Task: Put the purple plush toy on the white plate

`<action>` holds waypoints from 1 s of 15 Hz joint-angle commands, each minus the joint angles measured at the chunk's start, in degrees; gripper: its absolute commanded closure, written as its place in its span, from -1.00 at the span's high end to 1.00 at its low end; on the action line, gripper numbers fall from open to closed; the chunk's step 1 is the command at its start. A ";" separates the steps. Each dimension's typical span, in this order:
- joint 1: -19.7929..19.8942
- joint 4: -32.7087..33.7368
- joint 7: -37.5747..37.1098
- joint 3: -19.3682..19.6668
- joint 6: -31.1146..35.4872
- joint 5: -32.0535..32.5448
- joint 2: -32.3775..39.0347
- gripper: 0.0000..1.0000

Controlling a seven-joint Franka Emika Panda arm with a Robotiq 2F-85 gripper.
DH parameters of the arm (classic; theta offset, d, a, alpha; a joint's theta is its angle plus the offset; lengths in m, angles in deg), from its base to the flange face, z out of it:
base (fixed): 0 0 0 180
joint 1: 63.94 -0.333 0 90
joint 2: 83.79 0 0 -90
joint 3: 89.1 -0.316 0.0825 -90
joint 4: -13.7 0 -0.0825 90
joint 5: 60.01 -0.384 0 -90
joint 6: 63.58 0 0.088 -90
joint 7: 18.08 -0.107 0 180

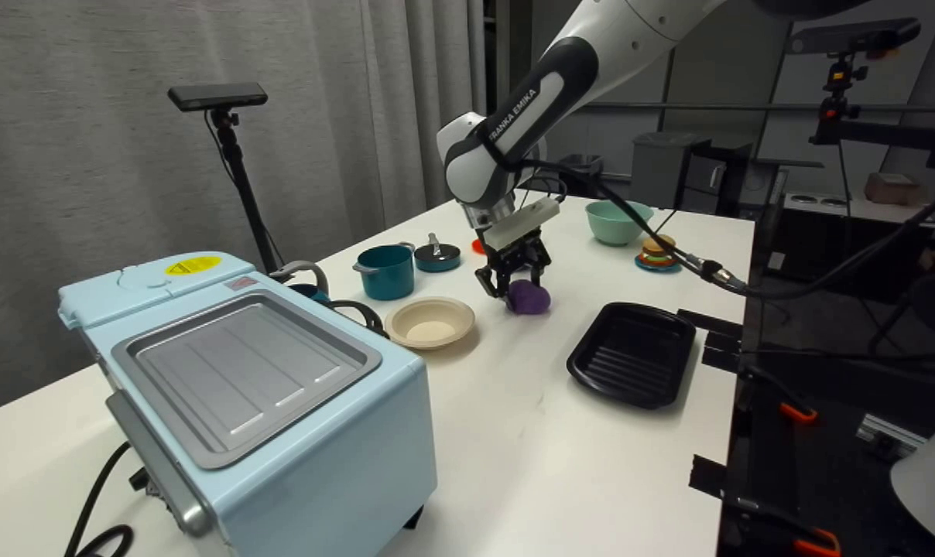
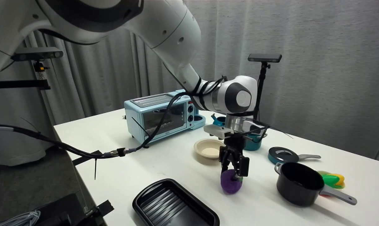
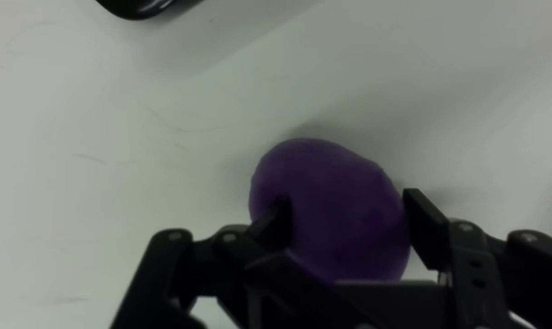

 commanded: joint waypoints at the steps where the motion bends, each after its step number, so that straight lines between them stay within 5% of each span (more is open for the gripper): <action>1: -0.32 0.14 -1.28 0.76 1.63 1.02 0.79 -0.27; 6: 1.68 1.67 1.55 0.66 0.47 -0.12 -1.42 -0.93; 15: 2.05 2.39 6.40 -1.47 -0.29 -1.41 -14.39 -0.92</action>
